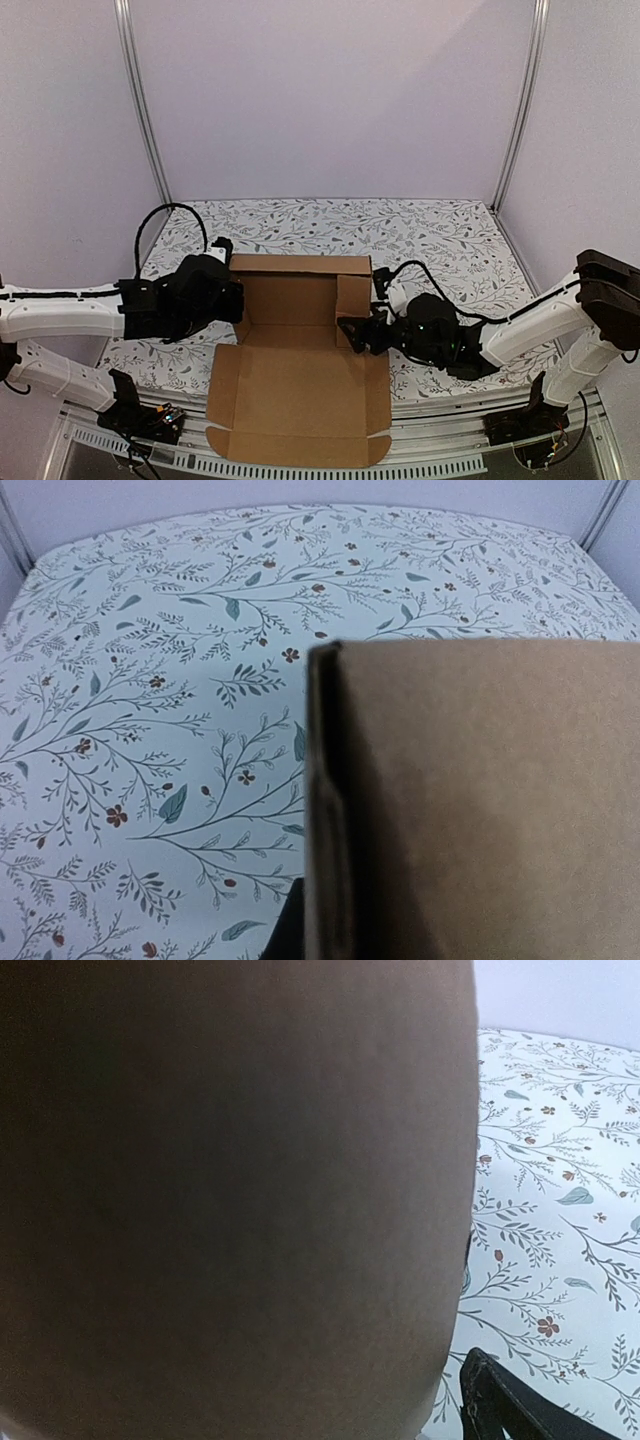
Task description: Fold the paper box
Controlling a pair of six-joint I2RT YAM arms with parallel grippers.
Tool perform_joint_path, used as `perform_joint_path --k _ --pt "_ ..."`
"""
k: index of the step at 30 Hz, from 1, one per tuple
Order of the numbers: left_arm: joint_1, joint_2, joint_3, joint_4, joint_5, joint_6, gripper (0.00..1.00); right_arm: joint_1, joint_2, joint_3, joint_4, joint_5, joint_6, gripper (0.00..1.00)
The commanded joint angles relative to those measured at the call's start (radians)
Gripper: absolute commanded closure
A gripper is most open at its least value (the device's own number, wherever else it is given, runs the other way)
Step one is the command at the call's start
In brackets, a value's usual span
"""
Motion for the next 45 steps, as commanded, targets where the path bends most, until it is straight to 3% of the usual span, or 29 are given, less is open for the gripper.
perform_joint_path --k 1,13,21,26,29,34,41,44,45 --pt "0.019 -0.054 -0.014 0.067 0.114 -0.074 1.0 0.005 0.002 -0.026 0.013 -0.037 -0.023 0.09" --pt "0.024 -0.069 -0.027 0.066 0.167 -0.128 1.0 0.021 -0.076 -0.072 0.003 -0.046 -0.041 0.14" --pt "0.024 -0.06 -0.02 0.083 0.188 -0.134 1.0 0.025 -0.087 -0.038 -0.048 -0.044 -0.06 0.47" --pt "0.024 -0.061 -0.017 0.091 0.189 -0.135 1.0 0.032 -0.086 -0.011 -0.084 -0.017 -0.071 0.57" --pt "0.023 -0.055 -0.018 0.099 0.193 -0.137 1.0 0.037 -0.084 0.008 -0.104 -0.002 -0.072 0.52" --pt "0.022 -0.046 -0.017 0.106 0.188 -0.139 1.0 0.062 -0.077 0.06 -0.162 0.07 -0.069 0.33" --pt "0.023 -0.036 -0.011 0.107 0.176 -0.145 1.0 0.077 -0.044 0.099 -0.186 0.129 -0.043 0.26" --pt "0.023 -0.033 -0.011 0.103 0.17 -0.151 1.0 0.08 -0.025 0.116 -0.208 0.15 -0.03 0.03" --pt "0.023 -0.033 -0.01 0.101 0.166 -0.154 1.0 0.082 -0.02 0.121 -0.214 0.155 -0.026 0.01"
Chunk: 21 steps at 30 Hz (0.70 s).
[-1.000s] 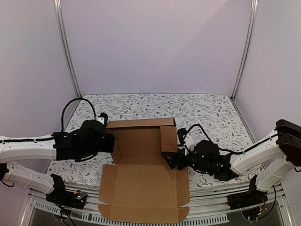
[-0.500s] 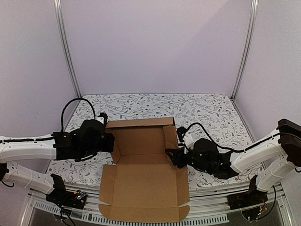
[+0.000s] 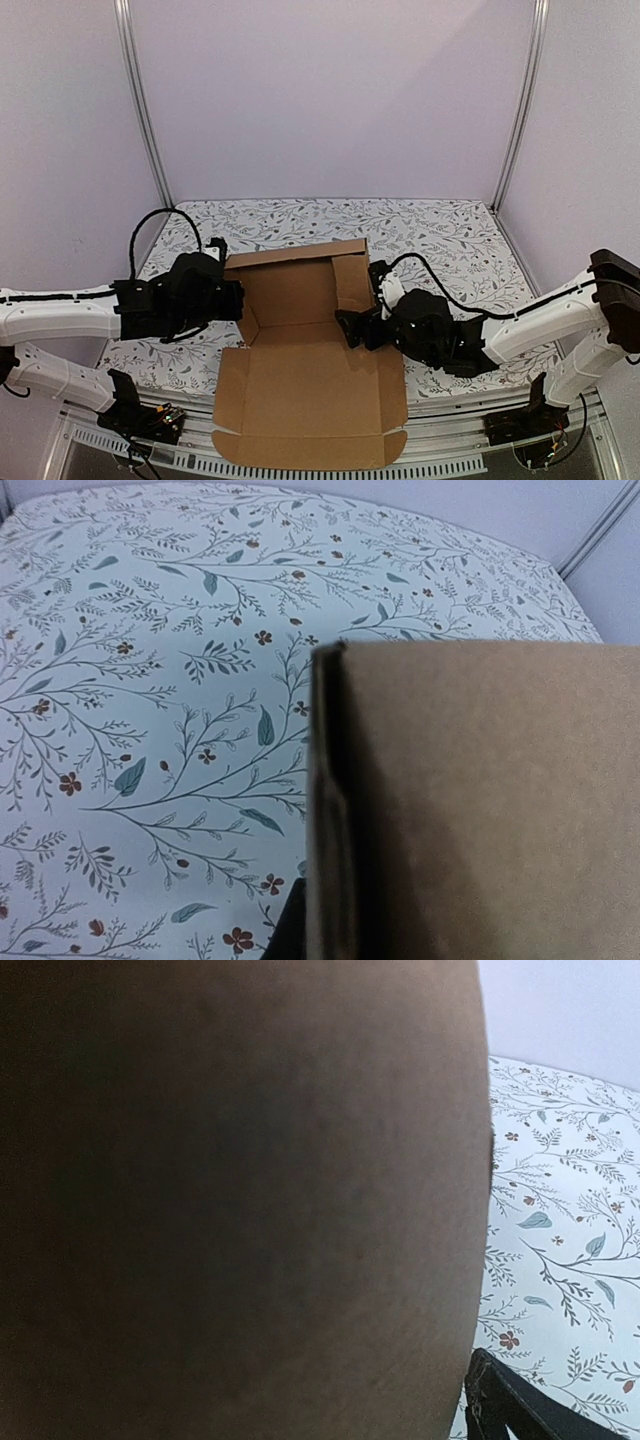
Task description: Fold the paper box
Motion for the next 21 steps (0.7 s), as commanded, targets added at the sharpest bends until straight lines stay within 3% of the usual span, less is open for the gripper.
perform_joint_path --k 1,12,21 --pt "-0.005 0.01 0.012 0.077 0.045 -0.025 1.0 0.022 0.037 0.047 -0.038 0.025 0.01 0.01" --pt "-0.005 -0.009 -0.003 0.066 0.019 -0.016 1.0 0.027 -0.008 0.071 -0.13 0.093 -0.048 0.01" --pt "-0.005 -0.024 -0.012 0.062 0.012 -0.01 1.0 0.026 -0.098 0.103 -0.152 0.003 -0.159 0.01"
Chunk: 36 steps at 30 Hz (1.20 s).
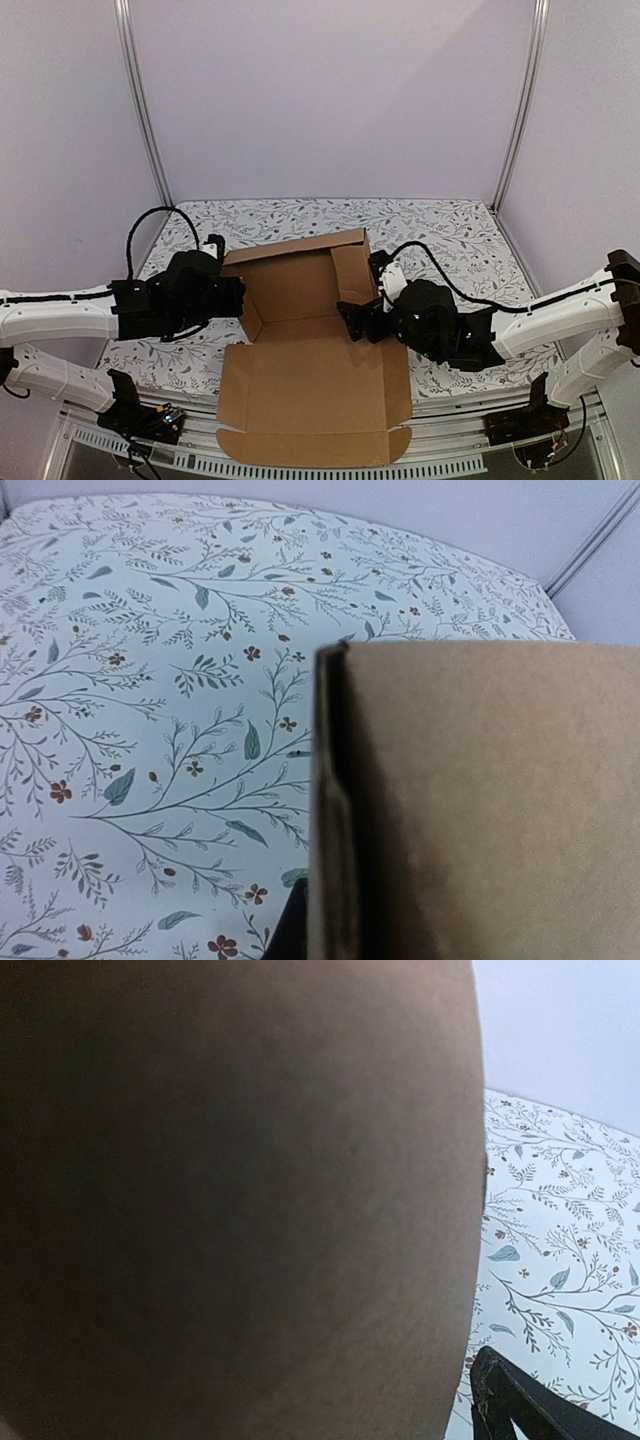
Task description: Fold the paper box
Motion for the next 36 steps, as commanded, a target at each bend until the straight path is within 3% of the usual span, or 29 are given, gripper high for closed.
perform_joint_path --k 1,21,36 --pt "-0.005 -0.016 -0.012 0.035 0.026 0.011 1.0 0.015 -0.045 0.056 -0.049 -0.079 -0.101 0.01" --pt "-0.005 -0.051 -0.021 0.013 0.006 0.015 1.0 0.007 -0.134 0.11 -0.137 -0.245 -0.134 0.01" --pt "-0.004 -0.012 -0.016 0.02 -0.065 0.026 1.0 0.006 -0.325 0.114 -0.376 -0.373 -0.114 0.01"
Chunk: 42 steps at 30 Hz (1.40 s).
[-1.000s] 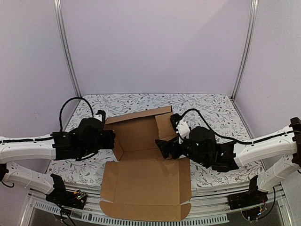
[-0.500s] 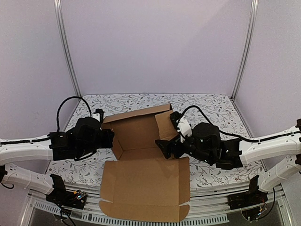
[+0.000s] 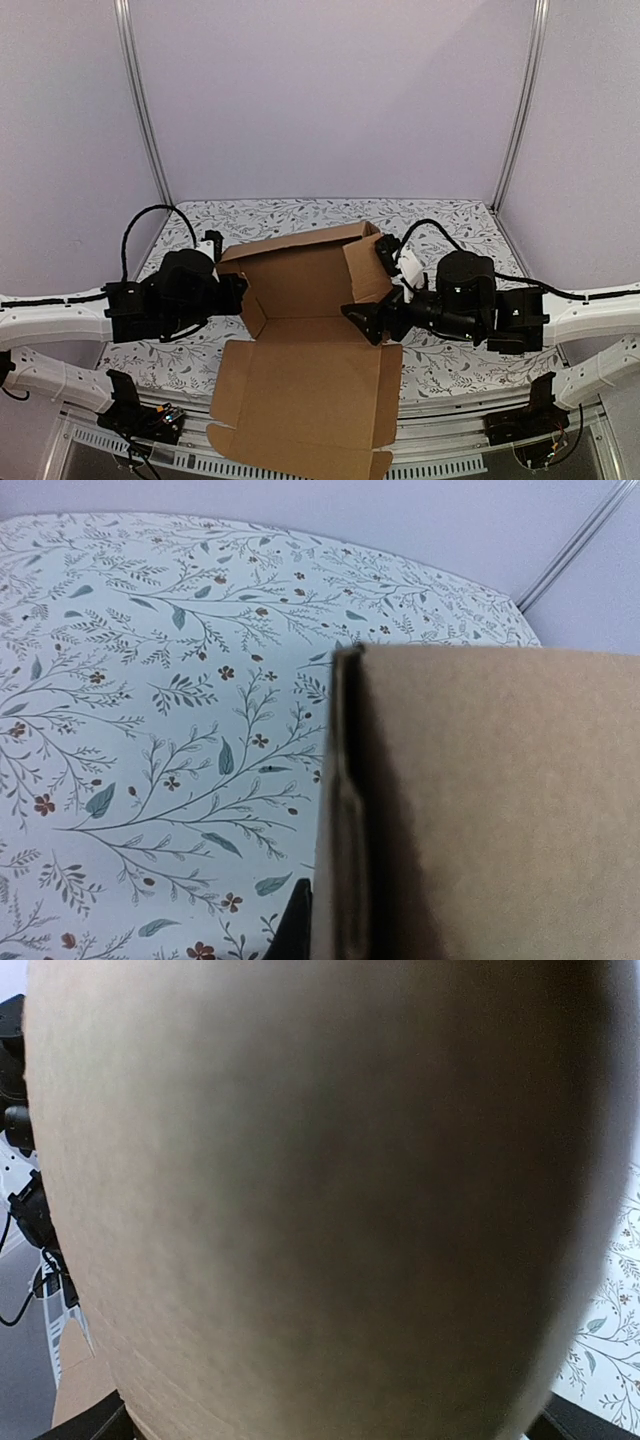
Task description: Fold the paper box
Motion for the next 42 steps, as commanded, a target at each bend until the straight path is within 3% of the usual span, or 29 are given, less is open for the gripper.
perform_joint_path --k 1,12,25,33,42 --pt "0.005 0.041 -0.001 -0.021 -0.072 0.027 1.0 0.008 -0.06 0.033 -0.078 -0.085 -0.002 0.01" --pt "0.025 0.167 0.064 0.017 -0.079 0.044 1.0 0.01 -0.079 0.035 -0.093 -0.145 0.006 0.01" --pt "0.034 0.186 0.044 0.044 -0.078 0.074 1.0 -0.007 -0.22 -0.01 -0.33 0.249 -0.15 0.01" --pt "0.034 0.176 0.034 0.06 -0.067 0.09 1.0 -0.181 -0.273 -0.086 -0.326 0.023 -0.11 0.07" --pt "0.033 0.182 0.037 0.064 -0.088 0.092 1.0 -0.229 -0.112 -0.079 -0.238 -0.123 -0.08 0.16"
